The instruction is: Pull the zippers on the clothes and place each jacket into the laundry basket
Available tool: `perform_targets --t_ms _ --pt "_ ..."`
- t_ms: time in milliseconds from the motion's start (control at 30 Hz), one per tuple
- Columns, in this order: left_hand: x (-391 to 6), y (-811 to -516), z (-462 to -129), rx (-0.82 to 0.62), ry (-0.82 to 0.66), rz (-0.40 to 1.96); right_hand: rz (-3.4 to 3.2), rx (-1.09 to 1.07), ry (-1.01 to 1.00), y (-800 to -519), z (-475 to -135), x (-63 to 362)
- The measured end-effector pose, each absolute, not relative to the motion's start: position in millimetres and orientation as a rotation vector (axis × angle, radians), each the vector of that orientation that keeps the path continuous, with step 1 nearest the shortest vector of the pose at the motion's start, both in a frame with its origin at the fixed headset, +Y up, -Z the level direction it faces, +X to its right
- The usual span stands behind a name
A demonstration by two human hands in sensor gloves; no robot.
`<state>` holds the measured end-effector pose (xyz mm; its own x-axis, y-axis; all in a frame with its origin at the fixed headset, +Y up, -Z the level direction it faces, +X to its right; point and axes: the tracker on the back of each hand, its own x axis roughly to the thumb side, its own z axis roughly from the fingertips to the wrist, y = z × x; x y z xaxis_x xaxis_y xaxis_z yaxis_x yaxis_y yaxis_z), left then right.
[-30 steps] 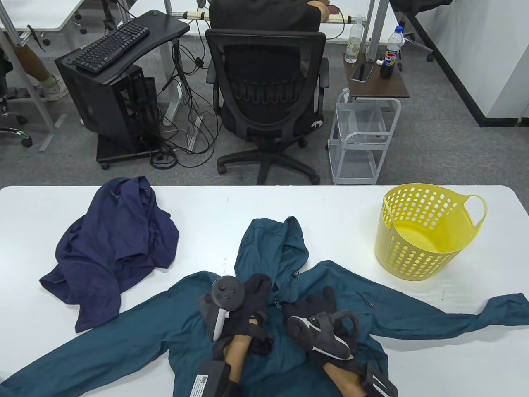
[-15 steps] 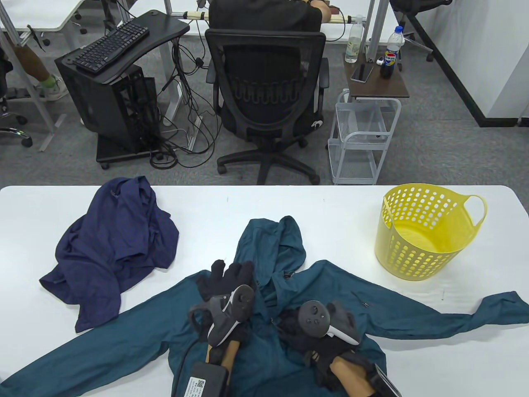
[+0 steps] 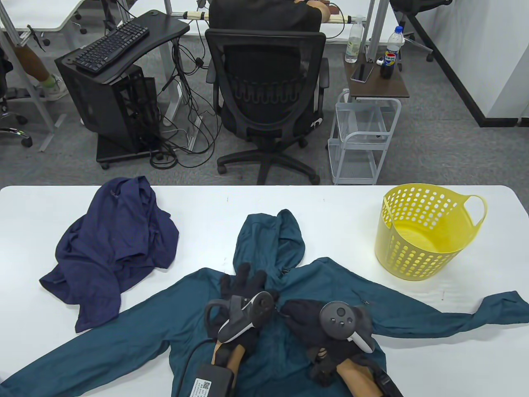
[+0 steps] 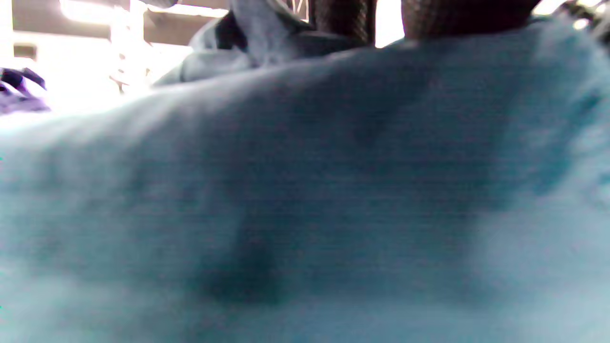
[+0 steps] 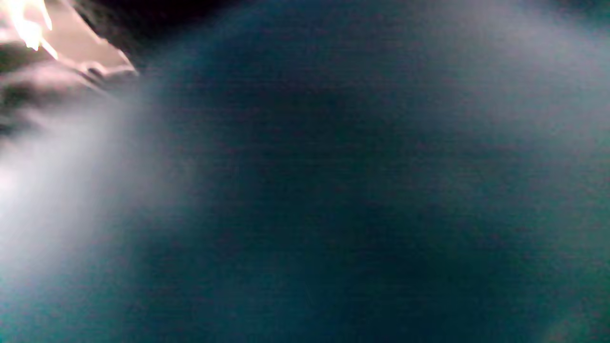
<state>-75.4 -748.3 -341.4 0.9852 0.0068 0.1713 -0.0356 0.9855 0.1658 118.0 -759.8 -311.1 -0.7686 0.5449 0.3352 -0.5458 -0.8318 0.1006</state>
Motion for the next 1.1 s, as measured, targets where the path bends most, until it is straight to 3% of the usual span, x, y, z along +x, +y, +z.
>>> perform_targets --t_ms 300,433,533,633,900,1000,1033,1100 --pt "-75.3 -751.9 -349.1 0.235 -0.018 -0.08 2.844 0.708 0.051 -750.7 -288.6 87.7" --pt "-86.6 -751.2 -351.5 0.254 0.041 -0.06 2.789 0.781 0.33 -753.6 -282.1 85.5" --pt "-87.1 -754.1 -352.0 0.207 0.013 -0.057 2.727 0.698 0.523 -767.7 -285.2 87.4" --pt "-83.7 -750.5 -348.8 0.158 0.036 -0.078 2.779 0.618 0.494 -768.9 -290.3 92.8" --pt "-59.1 -719.9 -321.5 0.247 -0.063 0.073 2.774 0.343 0.447 -774.1 -312.8 126.9" --pt "-37.5 -725.8 -317.1 0.118 -0.213 0.079 2.746 0.252 0.418 -776.9 -320.3 142.7" --pt "-28.6 -733.1 -318.3 0.016 -0.258 0.066 2.736 0.22 0.396 -778.0 -322.2 148.5" --pt "-18.3 -748.1 -320.7 -0.14 -0.234 0.03 2.73 0.194 0.371 -779.5 -323.7 155.1"
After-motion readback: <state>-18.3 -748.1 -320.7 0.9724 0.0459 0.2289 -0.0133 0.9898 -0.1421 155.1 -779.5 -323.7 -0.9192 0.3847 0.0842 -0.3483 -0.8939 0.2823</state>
